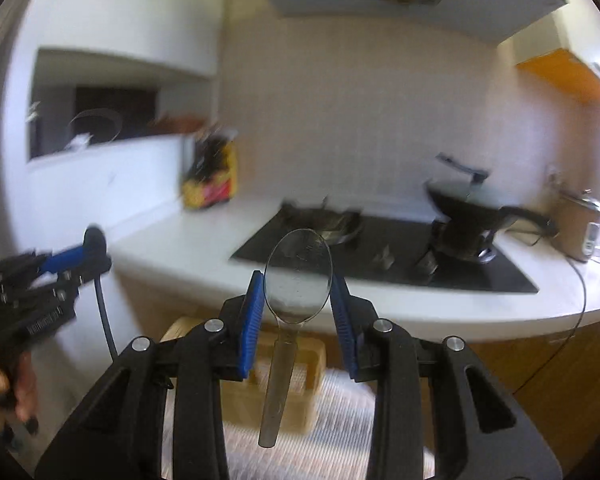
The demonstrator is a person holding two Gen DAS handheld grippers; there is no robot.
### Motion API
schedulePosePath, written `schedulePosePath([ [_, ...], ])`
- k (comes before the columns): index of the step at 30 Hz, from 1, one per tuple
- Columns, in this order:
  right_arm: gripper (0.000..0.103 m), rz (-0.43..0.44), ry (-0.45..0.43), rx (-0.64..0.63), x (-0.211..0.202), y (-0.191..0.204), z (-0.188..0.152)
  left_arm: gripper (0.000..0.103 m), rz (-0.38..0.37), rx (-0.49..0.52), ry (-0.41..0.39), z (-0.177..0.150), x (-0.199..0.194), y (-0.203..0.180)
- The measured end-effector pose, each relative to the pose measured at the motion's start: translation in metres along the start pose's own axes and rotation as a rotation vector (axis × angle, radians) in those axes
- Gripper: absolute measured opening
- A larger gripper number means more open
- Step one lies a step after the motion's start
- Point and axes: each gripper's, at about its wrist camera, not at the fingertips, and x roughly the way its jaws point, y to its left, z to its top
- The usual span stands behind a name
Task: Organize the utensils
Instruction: 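Lift both held spoons and carry them over the tan basket, then grasp a wooden chopstick with the right gripper while the left grasps a clear spoon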
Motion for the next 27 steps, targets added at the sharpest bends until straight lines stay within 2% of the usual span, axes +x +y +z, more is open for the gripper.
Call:
schedulePosePath([
  [5,0.031,-0.095,-0.081,0.017,0.041,0.003,-0.012,0.034,0.075,0.017,-0.044,-0.01,0.04,-0.002],
  [7,0.031,-0.109,-0.082,0.012,0.055,0.005,-0.02,0.034,0.104,0.043,-0.053,-0.017,0.05,-0.005],
  [15,0.031,-0.102,-0.022,-0.002,0.086,0.008,-0.057,0.035,0.101,0.097,-0.022,-0.043,0.068,-0.005],
  [18,0.031,-0.063,0.009,0.022,0.088,0.006,-0.066,0.036,0.098,0.112,-0.021,-0.048,0.069,-0.007],
  [22,0.032,-0.045,0.052,0.026,0.085,0.004,-0.079,0.037,0.033,0.094,0.019,-0.054,0.066,-0.005],
  [23,0.041,-0.037,0.063,0.027,0.082,0.003,-0.082,0.04,0.017,0.093,0.032,-0.055,0.064,-0.005],
  [24,0.06,-0.028,0.069,0.03,0.078,0.003,-0.085,0.042,0.008,0.088,0.042,-0.057,0.063,-0.005],
  [25,0.066,-0.011,0.064,0.038,0.072,0.002,-0.086,0.047,-0.011,0.072,0.054,-0.058,0.059,-0.003],
  [27,0.066,0.007,0.078,0.038,0.062,0.002,-0.088,0.049,-0.042,0.048,0.072,-0.061,0.052,-0.001],
])
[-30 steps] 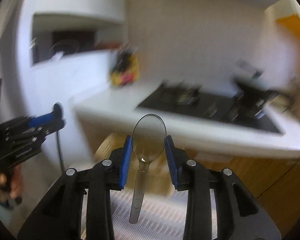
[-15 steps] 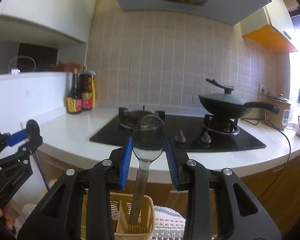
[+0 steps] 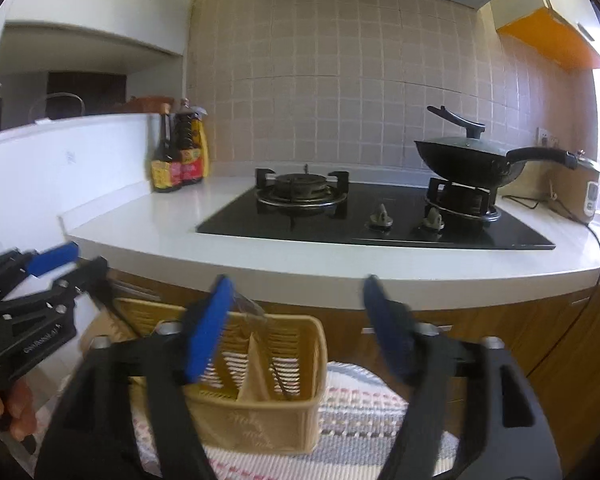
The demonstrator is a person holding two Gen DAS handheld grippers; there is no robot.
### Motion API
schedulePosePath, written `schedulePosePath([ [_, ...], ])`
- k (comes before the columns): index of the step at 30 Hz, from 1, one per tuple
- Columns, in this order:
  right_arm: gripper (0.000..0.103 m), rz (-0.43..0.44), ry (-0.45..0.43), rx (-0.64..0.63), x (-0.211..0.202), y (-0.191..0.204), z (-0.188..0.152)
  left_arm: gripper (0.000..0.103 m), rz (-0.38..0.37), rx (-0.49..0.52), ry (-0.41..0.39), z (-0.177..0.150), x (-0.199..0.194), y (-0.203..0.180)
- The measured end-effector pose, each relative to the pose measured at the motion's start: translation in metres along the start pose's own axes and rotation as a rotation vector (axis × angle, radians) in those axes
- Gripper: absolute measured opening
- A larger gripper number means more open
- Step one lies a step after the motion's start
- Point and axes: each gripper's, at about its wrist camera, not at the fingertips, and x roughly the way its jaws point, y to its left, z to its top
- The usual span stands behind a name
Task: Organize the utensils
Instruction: 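Grasp a wooden chopstick with the right gripper while the left grasps a clear spoon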
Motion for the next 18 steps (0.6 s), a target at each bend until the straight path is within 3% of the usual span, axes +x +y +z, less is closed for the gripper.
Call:
schedulePosePath([
  [4,0.066,0.01,0.023,0.013,-0.024,-0.002,-0.001,0.053,-0.049,-0.05,0.038,-0.008,-0.021,0.003],
  [9,0.066,0.011,0.115,0.02,-0.053,-0.008,-0.001,0.057,-0.164,-0.106,0.164,-0.024,-0.046,0.003],
  [14,0.066,0.024,0.316,0.007,-0.071,-0.018,-0.019,0.063,-0.293,-0.136,0.357,-0.056,-0.045,-0.002],
  [18,0.066,0.039,0.53,-0.004,-0.069,-0.025,-0.052,0.063,-0.293,-0.173,0.494,-0.091,-0.026,-0.001],
])
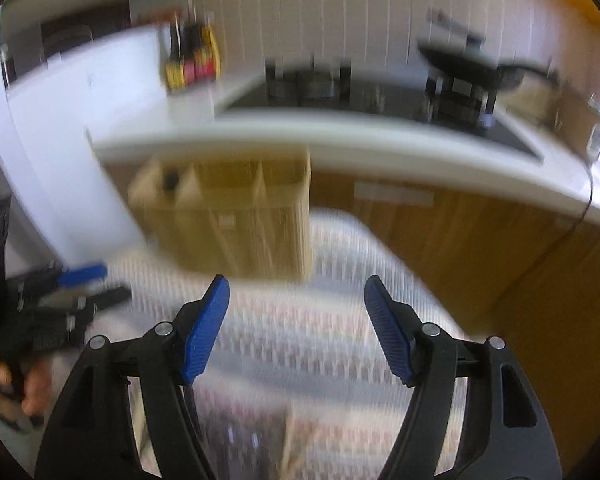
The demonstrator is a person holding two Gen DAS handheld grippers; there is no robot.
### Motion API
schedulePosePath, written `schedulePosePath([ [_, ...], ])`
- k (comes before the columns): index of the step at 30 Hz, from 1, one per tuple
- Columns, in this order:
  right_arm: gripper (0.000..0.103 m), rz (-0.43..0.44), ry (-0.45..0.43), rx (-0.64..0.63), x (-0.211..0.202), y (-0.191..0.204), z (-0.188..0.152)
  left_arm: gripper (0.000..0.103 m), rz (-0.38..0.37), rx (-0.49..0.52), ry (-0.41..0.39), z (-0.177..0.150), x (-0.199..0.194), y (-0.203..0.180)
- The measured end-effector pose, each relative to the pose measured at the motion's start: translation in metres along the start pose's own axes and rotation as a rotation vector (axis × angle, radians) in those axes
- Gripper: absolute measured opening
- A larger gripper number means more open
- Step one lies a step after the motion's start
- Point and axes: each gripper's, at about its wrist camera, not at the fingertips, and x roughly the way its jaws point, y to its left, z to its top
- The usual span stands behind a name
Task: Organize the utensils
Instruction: 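Grasp a wooden chopstick with the right gripper while the left grasps a clear spoon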
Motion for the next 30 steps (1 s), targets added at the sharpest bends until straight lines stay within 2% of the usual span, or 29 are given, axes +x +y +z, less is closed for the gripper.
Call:
schedulePosePath([
  [3,0.065,0.034,0.155,0.005,0.02,-0.006,-0.027,0.063,-0.036,-0.08,0.104,-0.006,0.024,0.012],
  [4,0.062,0.045,0.215,0.019,0.027,-0.009,-0.038,0.063,-0.05,-0.103,0.136,-0.006,0.032,0.014],
  [7,0.05,0.104,0.357,0.086,0.044,-0.023,-0.063,0.063,-0.03,-0.112,0.18,-0.008,0.047,0.014],
  [9,0.037,0.114,0.423,0.117,0.052,-0.027,-0.077,0.063,-0.013,-0.101,0.193,-0.007,0.055,0.011],
  [11,0.034,0.143,0.477,0.144,0.057,-0.031,-0.087,0.061,-0.002,-0.104,0.21,-0.004,0.064,0.009],
  [14,0.031,0.18,0.521,0.173,0.062,-0.031,-0.098,0.061,-0.008,-0.121,0.228,0.001,0.073,0.009],
  [20,0.014,0.155,0.567,0.14,0.07,-0.018,-0.111,0.061,0.012,-0.105,0.235,0.006,0.086,0.001],
  [22,0.013,0.143,0.562,0.124,0.07,-0.013,-0.11,0.061,0.013,-0.098,0.232,0.007,0.091,-0.002],
  [26,0.005,0.144,0.564,0.107,0.068,-0.007,-0.112,0.061,-0.003,-0.108,0.241,0.005,0.087,0.004],
  [30,0.005,0.135,0.542,0.104,0.067,-0.005,-0.11,0.061,-0.042,-0.137,0.243,0.005,0.085,0.007],
])
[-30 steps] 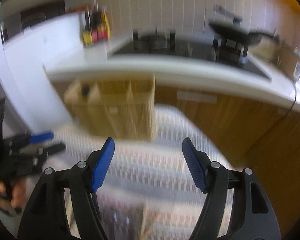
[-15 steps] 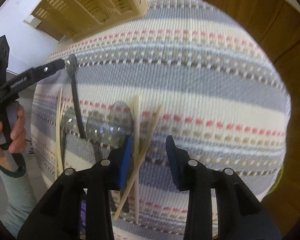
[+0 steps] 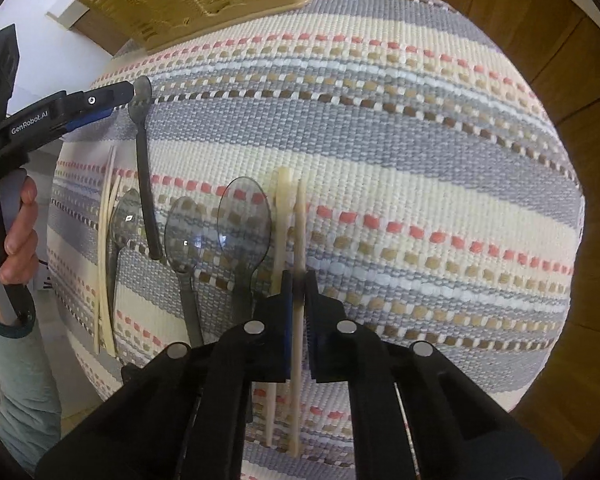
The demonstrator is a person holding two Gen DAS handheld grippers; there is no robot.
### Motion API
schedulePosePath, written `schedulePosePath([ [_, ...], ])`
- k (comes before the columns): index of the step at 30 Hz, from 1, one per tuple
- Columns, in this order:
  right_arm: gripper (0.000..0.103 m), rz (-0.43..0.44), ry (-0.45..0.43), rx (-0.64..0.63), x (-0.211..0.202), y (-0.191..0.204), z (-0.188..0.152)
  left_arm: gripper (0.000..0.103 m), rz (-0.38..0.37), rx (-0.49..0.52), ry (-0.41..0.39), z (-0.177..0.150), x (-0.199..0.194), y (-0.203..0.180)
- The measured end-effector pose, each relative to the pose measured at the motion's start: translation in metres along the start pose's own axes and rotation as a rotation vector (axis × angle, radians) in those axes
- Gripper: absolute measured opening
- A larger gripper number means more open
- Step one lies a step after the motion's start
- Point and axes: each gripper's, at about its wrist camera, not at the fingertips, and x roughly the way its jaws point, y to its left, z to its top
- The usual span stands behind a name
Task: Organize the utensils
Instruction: 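Grasp a wooden chopstick with the right gripper while the left grasps a clear spoon, then lift the chopstick and clear spoon and carry both over the basket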
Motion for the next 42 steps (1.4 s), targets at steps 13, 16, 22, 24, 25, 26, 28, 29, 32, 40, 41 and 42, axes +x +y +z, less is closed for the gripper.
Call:
schedulePosePath([
  [13,0.005,-0.002,-0.071,0.043,-0.017,-0.03,0.031,0.047,0.235,0.069,-0.024,-0.012,0.028,-0.044],
  [16,0.005,0.008,-0.088,0.024,-0.021,-0.03,0.033,0.035,0.285,0.072,-0.045,-0.015,0.029,-0.048],
  [22,0.005,0.022,-0.146,-0.018,-0.037,-0.024,0.038,0.032,0.211,0.06,-0.075,-0.018,0.018,-0.045],
  [24,0.005,0.035,-0.179,-0.022,-0.047,-0.023,0.04,0.032,0.178,0.073,-0.137,-0.021,0.001,-0.051],
  [25,0.005,0.04,-0.202,-0.024,-0.053,-0.022,0.04,0.032,0.169,0.08,-0.157,-0.023,-0.005,-0.052],
  [26,0.005,0.048,-0.225,-0.03,-0.06,-0.022,0.041,0.032,0.16,0.089,-0.198,-0.025,-0.018,-0.056],
  [28,0.004,0.064,-0.272,-0.044,-0.074,-0.019,0.041,0.032,0.127,0.099,-0.262,-0.029,-0.04,-0.059],
  [29,0.004,0.071,-0.306,-0.054,-0.083,-0.017,0.042,0.032,0.111,0.102,-0.286,-0.029,-0.049,-0.059],
  [32,0.004,0.098,-0.401,-0.079,-0.107,-0.014,0.042,0.031,0.08,0.115,-0.4,-0.028,-0.094,-0.058],
  [40,0.003,0.193,-0.682,-0.087,-0.177,0.012,0.066,0.031,0.017,0.14,-0.671,-0.007,-0.196,-0.071],
  [41,0.003,0.21,-0.704,-0.084,-0.185,0.015,0.071,0.031,0.026,0.15,-0.705,-0.002,-0.209,-0.072],
  [42,0.003,0.227,-0.722,-0.086,-0.19,0.016,0.077,0.031,0.039,0.156,-0.724,0.001,-0.211,-0.079],
])
